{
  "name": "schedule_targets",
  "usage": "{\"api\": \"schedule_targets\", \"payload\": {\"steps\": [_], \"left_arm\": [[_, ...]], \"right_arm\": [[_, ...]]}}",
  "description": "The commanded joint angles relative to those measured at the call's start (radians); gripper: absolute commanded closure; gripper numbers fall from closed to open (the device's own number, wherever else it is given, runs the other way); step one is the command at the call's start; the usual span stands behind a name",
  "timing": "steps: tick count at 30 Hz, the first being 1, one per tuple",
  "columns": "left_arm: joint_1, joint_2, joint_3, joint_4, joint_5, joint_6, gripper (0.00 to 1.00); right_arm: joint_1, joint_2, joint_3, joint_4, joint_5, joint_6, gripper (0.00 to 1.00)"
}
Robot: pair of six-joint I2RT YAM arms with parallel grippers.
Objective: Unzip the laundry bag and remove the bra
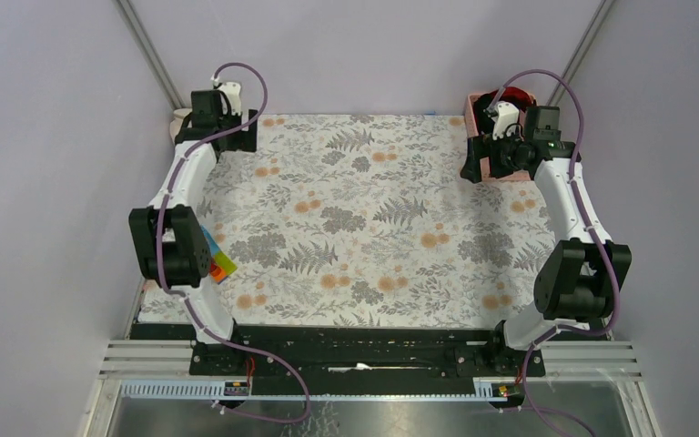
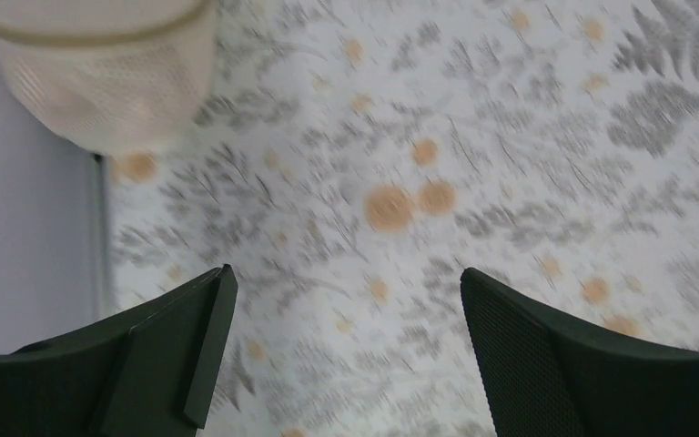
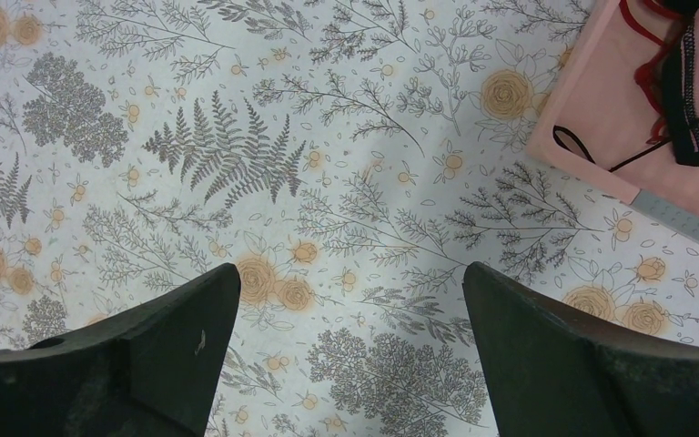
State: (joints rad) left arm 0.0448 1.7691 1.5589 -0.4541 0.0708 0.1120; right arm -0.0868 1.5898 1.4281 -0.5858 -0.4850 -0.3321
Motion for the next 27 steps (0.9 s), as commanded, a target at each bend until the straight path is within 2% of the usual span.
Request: {"api": "schedule_targets", "payload": {"steps": [1,6,11,16,21,27], "left_arm": [[0.013,0.130,0.143,0.153,-0.129,0.144,0.01],[0.052,0.262,0.219,0.304,-0.127,0.281,0.01],[0.087,0.413,0.370,0.350,-0.115,0.379,0.01],[0.090,0.525,0.401,0.513,-0.132,0.629,0.01],[0.108,0.684,0.586,0.458,-0.140,0.745,0.02],[0.111,0.786,0.645,0.456,-0.141,0.865,0.02]], "right_arm": [[0.005,-0.026,0.021,0.021,-0.034,0.006,0.00],[0.007,-0.031,0.003,0.021,-0.055,0.028,0.00],[0.015,-0.042,-0.029,0.021,-0.063,0.036,0.00],[0.015,-0.041,-0.043,0.021,-0.053,0.033,0.00],[0.015,-0.022,-0.035,0.021,-0.055,0.036,0.00],[0.015,0.000,-0.014,0.014,-0.046,0.032,0.00]]}}
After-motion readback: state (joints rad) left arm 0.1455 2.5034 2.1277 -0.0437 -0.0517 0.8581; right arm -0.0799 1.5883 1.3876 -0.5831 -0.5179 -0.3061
